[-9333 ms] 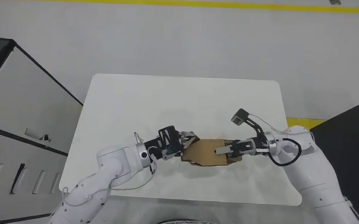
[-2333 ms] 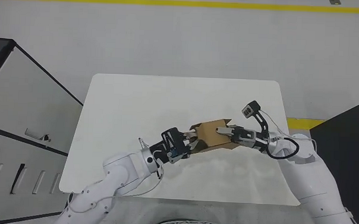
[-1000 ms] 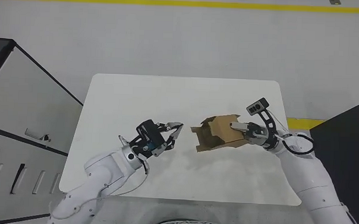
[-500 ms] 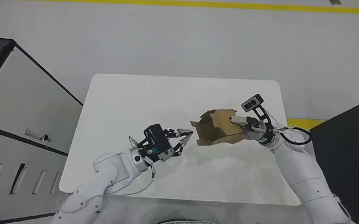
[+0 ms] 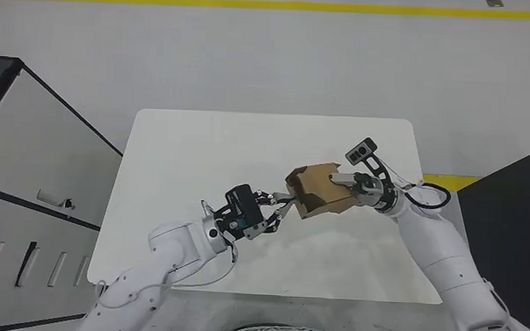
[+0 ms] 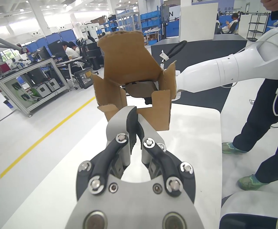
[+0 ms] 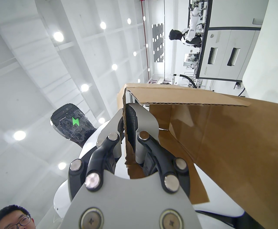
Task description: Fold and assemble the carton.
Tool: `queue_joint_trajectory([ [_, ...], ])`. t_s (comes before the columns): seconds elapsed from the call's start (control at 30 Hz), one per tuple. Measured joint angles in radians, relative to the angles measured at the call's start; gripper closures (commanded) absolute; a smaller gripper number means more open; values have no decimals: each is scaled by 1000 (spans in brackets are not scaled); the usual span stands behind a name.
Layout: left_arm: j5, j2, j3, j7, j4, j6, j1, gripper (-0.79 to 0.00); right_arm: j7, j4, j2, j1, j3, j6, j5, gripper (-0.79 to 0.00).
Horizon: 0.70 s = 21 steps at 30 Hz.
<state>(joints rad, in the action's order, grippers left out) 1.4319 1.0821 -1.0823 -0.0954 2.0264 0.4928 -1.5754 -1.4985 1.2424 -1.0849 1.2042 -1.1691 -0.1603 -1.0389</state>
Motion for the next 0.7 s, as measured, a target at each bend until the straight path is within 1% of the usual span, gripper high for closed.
queue_joint_trajectory([
  [0.4,24,6,36,23,-8,7,32,0,-13,-11,-9,-9,6,-5,13,0],
  [0.7,29,6,44,23,-6,4,29,0,12,-17,-11,6,-9,-1,13,0],
])
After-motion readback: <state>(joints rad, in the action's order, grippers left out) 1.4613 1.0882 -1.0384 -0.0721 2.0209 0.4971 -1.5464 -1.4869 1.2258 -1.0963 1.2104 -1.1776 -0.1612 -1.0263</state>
